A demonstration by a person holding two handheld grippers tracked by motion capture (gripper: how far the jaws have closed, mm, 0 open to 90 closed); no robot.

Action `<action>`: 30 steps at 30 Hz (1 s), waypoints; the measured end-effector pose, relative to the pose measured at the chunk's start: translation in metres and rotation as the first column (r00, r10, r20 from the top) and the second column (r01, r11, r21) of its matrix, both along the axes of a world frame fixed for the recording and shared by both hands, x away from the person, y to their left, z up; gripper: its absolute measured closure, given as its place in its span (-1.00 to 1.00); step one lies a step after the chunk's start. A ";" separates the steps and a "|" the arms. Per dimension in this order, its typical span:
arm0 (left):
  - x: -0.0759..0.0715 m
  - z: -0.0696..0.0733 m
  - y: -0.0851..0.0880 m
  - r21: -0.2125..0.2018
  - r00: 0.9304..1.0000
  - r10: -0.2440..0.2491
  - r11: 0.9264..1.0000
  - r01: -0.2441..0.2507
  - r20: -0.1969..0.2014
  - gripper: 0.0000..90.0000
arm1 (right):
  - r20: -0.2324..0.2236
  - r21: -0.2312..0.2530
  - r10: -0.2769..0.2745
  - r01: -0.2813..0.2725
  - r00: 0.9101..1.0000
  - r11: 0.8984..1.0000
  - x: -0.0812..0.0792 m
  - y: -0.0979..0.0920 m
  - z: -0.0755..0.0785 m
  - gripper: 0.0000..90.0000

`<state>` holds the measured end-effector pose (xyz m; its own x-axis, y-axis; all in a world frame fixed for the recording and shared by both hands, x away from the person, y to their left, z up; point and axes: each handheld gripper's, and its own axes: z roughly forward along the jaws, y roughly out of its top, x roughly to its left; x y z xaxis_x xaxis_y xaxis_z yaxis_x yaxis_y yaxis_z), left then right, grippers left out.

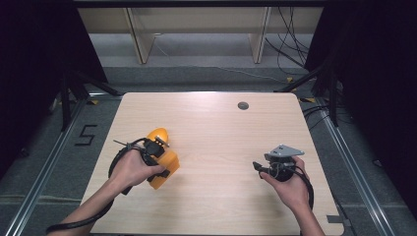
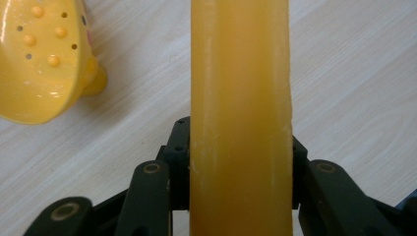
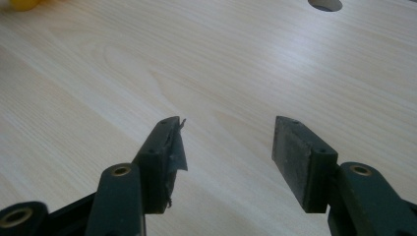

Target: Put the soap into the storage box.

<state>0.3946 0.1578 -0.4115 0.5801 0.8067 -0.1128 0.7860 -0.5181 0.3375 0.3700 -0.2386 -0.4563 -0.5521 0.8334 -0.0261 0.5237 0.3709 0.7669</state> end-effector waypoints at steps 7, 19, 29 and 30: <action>0.010 0.006 0.004 -0.017 0.999 0.040 0.999 -0.040 -0.007 0.34 | -0.005 0.015 -0.012 0.012 1.000 1.000 -0.001 0.001 0.001 0.00; 0.024 0.018 0.013 -0.026 0.995 0.099 0.995 -0.099 0.000 0.34 | 0.002 0.011 -0.010 0.010 1.000 1.000 0.000 0.000 0.001 0.00; 0.039 0.023 0.020 -0.016 0.987 0.162 0.987 -0.161 0.010 0.34 | -0.013 0.021 -0.010 0.010 1.000 1.000 0.000 0.000 0.001 0.00; 0.041 0.023 0.021 -0.016 0.985 0.171 0.985 -0.171 0.009 0.34 | 0.004 0.011 -0.008 0.008 1.000 1.000 0.000 -0.001 0.001 0.00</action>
